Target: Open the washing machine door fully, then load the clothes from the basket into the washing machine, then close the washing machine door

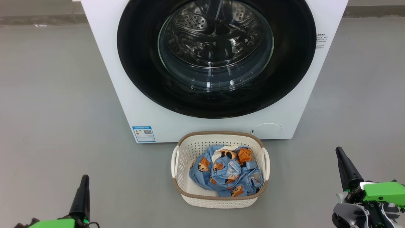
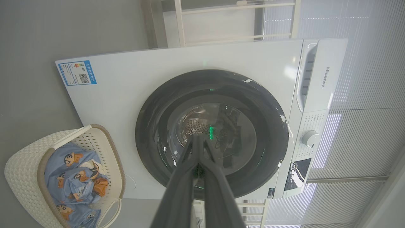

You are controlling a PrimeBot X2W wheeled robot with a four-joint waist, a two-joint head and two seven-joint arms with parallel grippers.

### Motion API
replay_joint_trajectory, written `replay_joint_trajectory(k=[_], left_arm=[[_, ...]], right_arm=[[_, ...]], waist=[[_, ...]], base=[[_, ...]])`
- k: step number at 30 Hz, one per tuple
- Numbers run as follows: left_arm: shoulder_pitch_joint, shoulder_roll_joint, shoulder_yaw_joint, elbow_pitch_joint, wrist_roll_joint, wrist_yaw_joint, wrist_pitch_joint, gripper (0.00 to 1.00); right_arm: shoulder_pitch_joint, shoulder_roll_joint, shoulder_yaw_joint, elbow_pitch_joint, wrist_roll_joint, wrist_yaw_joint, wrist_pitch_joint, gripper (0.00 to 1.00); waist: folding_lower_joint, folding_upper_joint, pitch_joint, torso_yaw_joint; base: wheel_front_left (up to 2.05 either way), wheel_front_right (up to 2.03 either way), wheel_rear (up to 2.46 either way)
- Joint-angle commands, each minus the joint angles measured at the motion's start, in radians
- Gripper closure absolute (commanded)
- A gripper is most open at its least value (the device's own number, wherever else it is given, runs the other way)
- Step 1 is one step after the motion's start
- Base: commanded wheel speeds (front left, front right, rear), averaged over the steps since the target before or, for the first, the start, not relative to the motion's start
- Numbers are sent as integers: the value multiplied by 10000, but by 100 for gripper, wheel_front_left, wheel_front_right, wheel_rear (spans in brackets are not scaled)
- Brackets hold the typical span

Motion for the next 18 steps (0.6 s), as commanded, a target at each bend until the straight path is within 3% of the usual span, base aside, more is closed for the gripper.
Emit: replay_joint_trajectory(k=[1,18], left_arm=[[-365,84,324,-195,107,-67,72,100],[-365,84,324,-195,107,-67,72,100]], right_arm=[[-223,-109,204,-242,-65,33,43,100],[-224,-104,196,-242,-72,33,49,100]], waist=[[0,0,0,0],[0,0,0,0]], base=[[0,0,0],[0,0,0]])
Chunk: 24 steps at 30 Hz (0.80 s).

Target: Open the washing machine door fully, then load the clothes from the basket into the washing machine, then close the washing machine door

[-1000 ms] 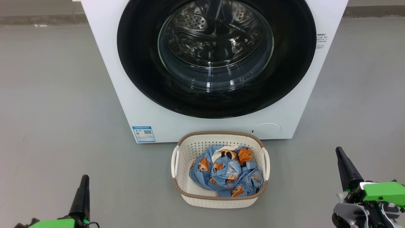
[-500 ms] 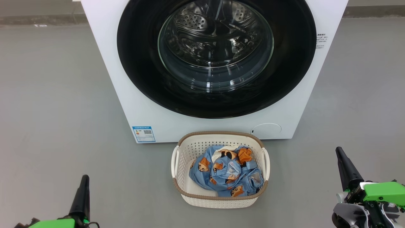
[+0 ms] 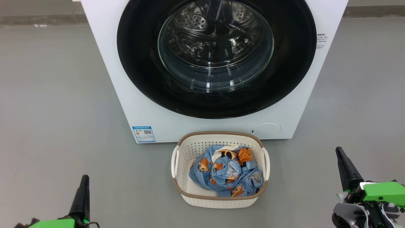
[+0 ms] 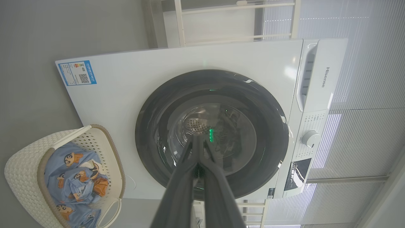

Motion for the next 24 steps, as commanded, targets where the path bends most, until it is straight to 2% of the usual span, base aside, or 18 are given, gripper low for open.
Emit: replay_joint_trajectory(k=[1,5,6,15,18,24], left_arm=[[-365,84,322,-195,107,-67,72,100],[-365,84,322,-195,107,-67,72,100],[10,-2,-8,25,-2,2,-4,0],[29,-34,-163,190,4,11,-165,0],[-27,-29,-246,126,30,8,-274,0],[-105,-20,-384,5,75,4,-428,0]], right_arm=[[-224,-105,201,-242,-72,33,40,100],[-224,-104,199,-241,-74,33,41,100],[5,10,0,38,0,2,-2,0],[12,103,169,198,-5,0,-116,0],[-34,98,284,141,-7,1,-216,0],[-122,89,469,55,-24,3,-373,0]], waist=[[0,-1,0,0],[0,-1,0,0],[0,-1,0,0],[16,-1,-9,3],[2,-1,6,4],[0,-1,18,5]], base=[[0,0,0],[0,0,0],[0,0,0],[0,0,0],[0,0,0],[0,0,0]])
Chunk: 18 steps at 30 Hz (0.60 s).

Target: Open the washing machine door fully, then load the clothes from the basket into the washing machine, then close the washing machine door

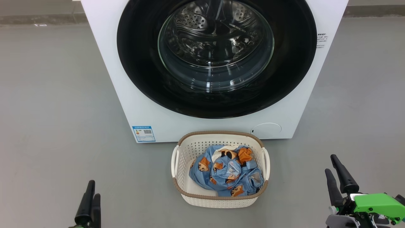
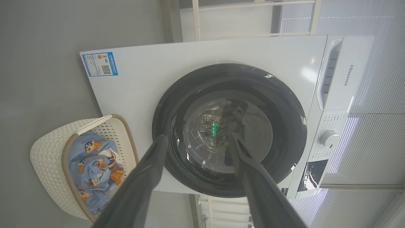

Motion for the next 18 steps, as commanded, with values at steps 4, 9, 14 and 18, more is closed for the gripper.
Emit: replay_joint_trajectory(k=[4,9,14,18], left_arm=[[-523,112,-49,-378,161,-17,-174,0],[-591,150,-166,-460,258,-21,-320,0],[-656,166,-250,-581,317,-23,-445,0],[-701,175,-347,-694,287,-26,-550,0]], right_arm=[[-562,-106,216,-407,12,21,-163,0],[-638,-139,400,-545,-109,22,-272,0],[-698,-192,615,-686,-267,24,-394,0],[-758,-250,782,-773,-372,25,-554,0]], waist=[[-1,0,8,-3],[-1,0,14,-6],[-1,0,24,-6],[-1,0,27,-4]], base=[[0,0,0],[0,0,0],[0,0,0],[0,0,0]])
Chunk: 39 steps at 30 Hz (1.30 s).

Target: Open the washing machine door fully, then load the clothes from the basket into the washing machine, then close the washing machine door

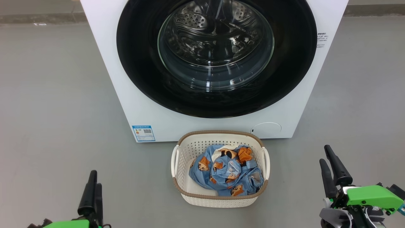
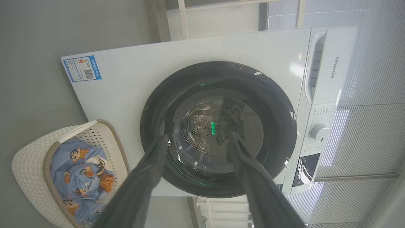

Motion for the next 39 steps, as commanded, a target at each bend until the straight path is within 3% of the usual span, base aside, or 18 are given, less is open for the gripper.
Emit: replay_joint_trajectory(k=[1,19,39], left_arm=[[-496,141,18,-353,97,-27,-125,0],[-758,352,-453,-582,1588,-39,-727,0],[-969,345,-721,-365,4623,4,-1287,0]], right_arm=[[-550,-160,182,-353,-212,23,-104,0],[-923,-531,1121,-718,-1215,28,-740,0],[-1226,-586,1567,-268,-4192,33,-1300,0]], waist=[[-1,0,0,2],[-1,0,-36,31],[-1,0,-71,11]], base=[[0,0,0],[0,0,0],[0,0,0]])
